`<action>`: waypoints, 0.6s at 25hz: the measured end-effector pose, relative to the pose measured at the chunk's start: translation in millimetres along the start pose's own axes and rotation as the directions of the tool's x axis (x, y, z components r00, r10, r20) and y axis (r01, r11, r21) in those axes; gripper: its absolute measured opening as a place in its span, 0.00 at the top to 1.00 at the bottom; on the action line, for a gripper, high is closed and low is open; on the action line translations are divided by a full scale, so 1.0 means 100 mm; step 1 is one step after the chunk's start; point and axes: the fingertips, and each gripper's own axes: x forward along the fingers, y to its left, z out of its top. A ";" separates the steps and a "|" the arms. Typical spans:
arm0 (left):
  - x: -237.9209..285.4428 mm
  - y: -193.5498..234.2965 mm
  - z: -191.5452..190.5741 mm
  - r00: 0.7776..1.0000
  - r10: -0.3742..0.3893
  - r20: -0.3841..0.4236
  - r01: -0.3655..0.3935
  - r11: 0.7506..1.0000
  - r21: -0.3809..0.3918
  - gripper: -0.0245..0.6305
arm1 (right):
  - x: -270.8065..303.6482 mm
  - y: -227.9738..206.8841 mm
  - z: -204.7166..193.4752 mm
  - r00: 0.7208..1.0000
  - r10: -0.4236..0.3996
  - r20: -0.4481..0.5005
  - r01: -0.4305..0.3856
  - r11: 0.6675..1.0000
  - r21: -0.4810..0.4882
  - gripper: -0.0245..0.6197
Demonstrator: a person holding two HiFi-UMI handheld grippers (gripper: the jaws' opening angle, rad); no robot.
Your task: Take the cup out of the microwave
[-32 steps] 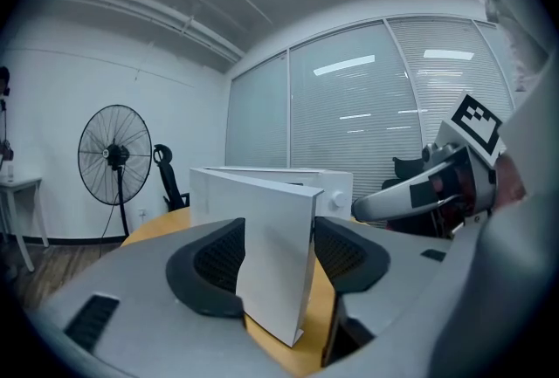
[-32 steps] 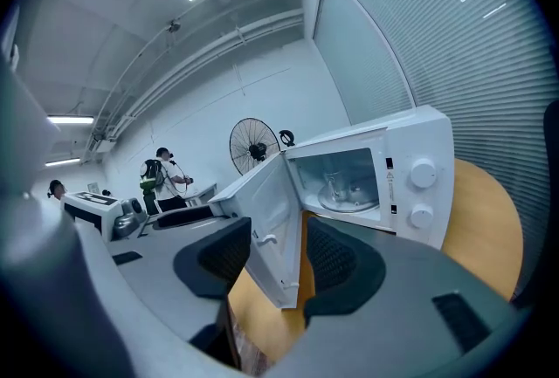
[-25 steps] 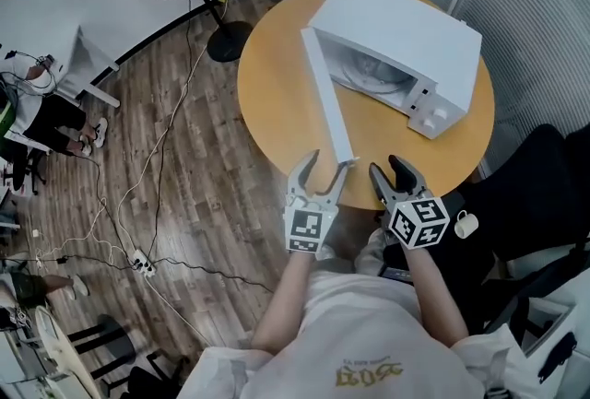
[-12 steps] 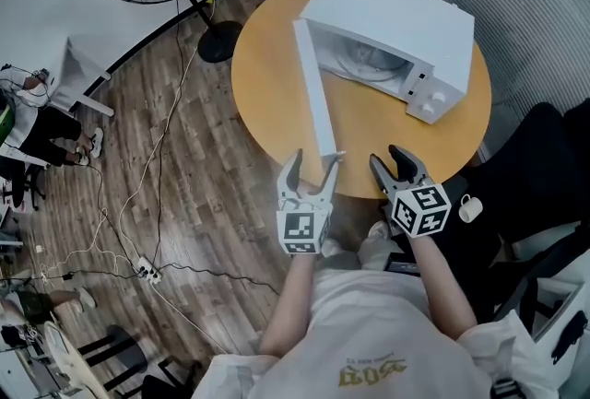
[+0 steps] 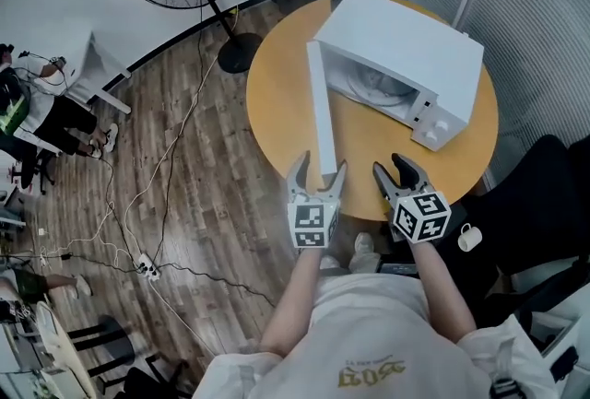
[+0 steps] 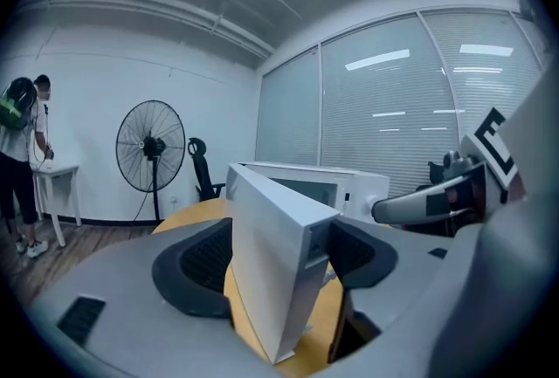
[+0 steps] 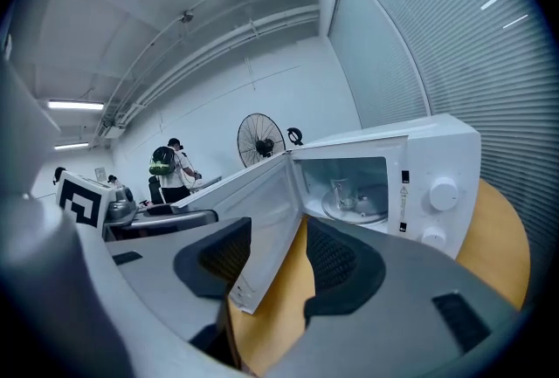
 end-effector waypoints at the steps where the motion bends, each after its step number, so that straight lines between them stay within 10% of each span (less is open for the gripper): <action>1: -0.02 0.01 0.00 1.000 0.008 -0.001 -0.008 1.000 0.007 0.46 | 0.04 -0.02 0.02 1.000 0.008 0.000 -0.008 1.000 -0.003 0.66; 15: -0.11 0.20 0.03 0.987 0.159 0.036 -0.157 0.986 -0.051 0.66 | 0.66 -0.35 0.12 0.993 0.113 -0.029 -0.114 0.993 -0.021 0.66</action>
